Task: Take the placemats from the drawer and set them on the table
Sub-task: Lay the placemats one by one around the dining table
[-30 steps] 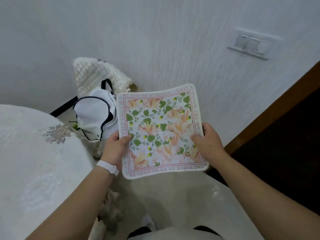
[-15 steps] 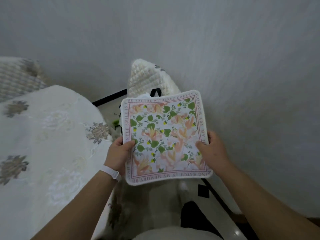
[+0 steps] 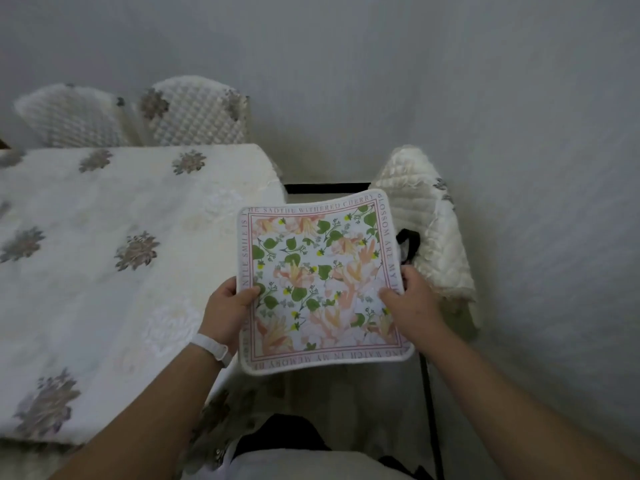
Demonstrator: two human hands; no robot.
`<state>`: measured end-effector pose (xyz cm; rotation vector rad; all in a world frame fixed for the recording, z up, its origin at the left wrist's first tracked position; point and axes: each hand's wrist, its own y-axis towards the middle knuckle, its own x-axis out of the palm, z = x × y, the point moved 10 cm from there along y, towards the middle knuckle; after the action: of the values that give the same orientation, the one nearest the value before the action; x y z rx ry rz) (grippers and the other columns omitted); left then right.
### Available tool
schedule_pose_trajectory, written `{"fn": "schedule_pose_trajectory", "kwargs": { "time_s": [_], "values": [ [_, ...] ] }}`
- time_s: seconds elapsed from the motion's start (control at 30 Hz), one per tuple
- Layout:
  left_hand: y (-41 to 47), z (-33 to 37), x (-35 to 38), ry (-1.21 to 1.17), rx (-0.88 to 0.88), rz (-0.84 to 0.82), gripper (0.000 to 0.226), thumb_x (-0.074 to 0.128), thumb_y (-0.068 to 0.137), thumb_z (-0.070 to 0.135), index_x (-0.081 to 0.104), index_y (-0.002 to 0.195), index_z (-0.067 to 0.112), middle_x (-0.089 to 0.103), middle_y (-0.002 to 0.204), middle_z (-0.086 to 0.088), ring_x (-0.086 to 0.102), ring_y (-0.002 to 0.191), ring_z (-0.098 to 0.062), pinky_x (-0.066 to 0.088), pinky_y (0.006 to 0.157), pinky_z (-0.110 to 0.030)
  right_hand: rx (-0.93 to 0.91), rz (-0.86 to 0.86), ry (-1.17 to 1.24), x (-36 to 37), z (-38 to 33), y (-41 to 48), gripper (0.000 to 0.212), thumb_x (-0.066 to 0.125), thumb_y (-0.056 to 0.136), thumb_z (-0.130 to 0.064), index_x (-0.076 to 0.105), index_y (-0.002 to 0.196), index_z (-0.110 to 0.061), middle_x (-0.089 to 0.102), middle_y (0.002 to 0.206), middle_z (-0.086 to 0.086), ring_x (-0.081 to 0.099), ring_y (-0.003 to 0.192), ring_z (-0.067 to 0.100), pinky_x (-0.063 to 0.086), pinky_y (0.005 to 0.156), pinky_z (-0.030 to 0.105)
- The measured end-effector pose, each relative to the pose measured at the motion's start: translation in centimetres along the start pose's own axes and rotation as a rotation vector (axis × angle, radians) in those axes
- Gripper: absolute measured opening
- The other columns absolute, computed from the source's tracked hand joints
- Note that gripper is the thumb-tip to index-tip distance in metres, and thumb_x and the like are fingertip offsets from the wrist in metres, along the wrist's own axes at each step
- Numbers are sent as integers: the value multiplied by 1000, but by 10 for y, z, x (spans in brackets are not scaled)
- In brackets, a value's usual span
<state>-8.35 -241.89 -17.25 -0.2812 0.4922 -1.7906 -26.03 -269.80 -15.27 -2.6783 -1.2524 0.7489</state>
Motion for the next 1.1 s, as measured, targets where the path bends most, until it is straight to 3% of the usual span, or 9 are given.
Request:
{"fn": "schedule_pose_trajectory", "kwargs": {
  "time_s": [0.17, 0.37, 0.43, 0.57, 0.73, 0.83, 0.93, 1.1],
  "values": [
    [-2, -7, -62, -95, -27, 193, 17, 58, 92, 7, 66, 108, 6, 72, 97, -19, 70, 85, -39, 57, 75, -55, -83, -209, -75, 63, -36, 37, 21, 60, 89, -11, 56, 108, -21, 67, 97, -8, 66, 83, 8, 52, 62, 25],
    [12, -20, -124, -225, -51, 356, 15, 58, 92, 6, 66, 105, 5, 72, 94, -20, 70, 83, -40, 57, 73, -51, -168, -384, -182, 147, -81, 72, 21, 59, 93, -13, 54, 111, -22, 65, 98, -11, 64, 81, 3, 47, 55, 16],
    [21, -23, -139, -266, -57, 388, 15, 59, 92, 6, 66, 105, 5, 73, 92, -19, 70, 81, -38, 58, 70, -48, -180, -417, -221, 170, -92, 81, 23, 59, 93, -15, 54, 113, -23, 66, 101, -9, 66, 83, 7, 53, 60, 23],
    [42, -29, -161, -357, -72, 414, 16, 59, 91, 4, 67, 105, 4, 72, 94, -21, 70, 81, -39, 57, 69, -47, -210, -449, -327, 203, -117, 106, 20, 59, 94, -17, 53, 111, -24, 64, 95, -12, 64, 81, 7, 51, 60, 26],
    [68, -28, -184, -390, -65, 415, 19, 58, 90, 1, 69, 104, 7, 73, 97, -17, 70, 88, -37, 55, 82, -55, -279, -473, -465, 248, -146, 134, 18, 56, 94, -17, 53, 111, -22, 63, 96, -7, 64, 84, 14, 54, 68, 35],
    [73, -29, -191, -402, -69, 444, 19, 59, 89, 1, 68, 104, 8, 73, 98, -16, 70, 90, -36, 55, 83, -55, -316, -509, -505, 271, -158, 145, 16, 54, 94, -14, 51, 108, -21, 59, 91, -9, 60, 78, 9, 48, 61, 30],
    [73, -33, -193, -417, -93, 480, 20, 59, 88, 0, 68, 102, 12, 73, 98, -14, 70, 89, -34, 56, 82, -53, -325, -534, -532, 290, -166, 159, 17, 54, 92, -13, 51, 106, -21, 60, 90, -8, 62, 78, 14, 52, 64, 34],
    [86, -41, -173, -423, -141, 471, 27, 56, 88, -4, 66, 107, 14, 72, 105, -12, 69, 95, -32, 55, 84, -52, -373, -579, -664, 322, -175, 193, 14, 50, 92, -11, 51, 103, -20, 59, 86, -3, 57, 68, 15, 41, 51, 26]
  ]
}}
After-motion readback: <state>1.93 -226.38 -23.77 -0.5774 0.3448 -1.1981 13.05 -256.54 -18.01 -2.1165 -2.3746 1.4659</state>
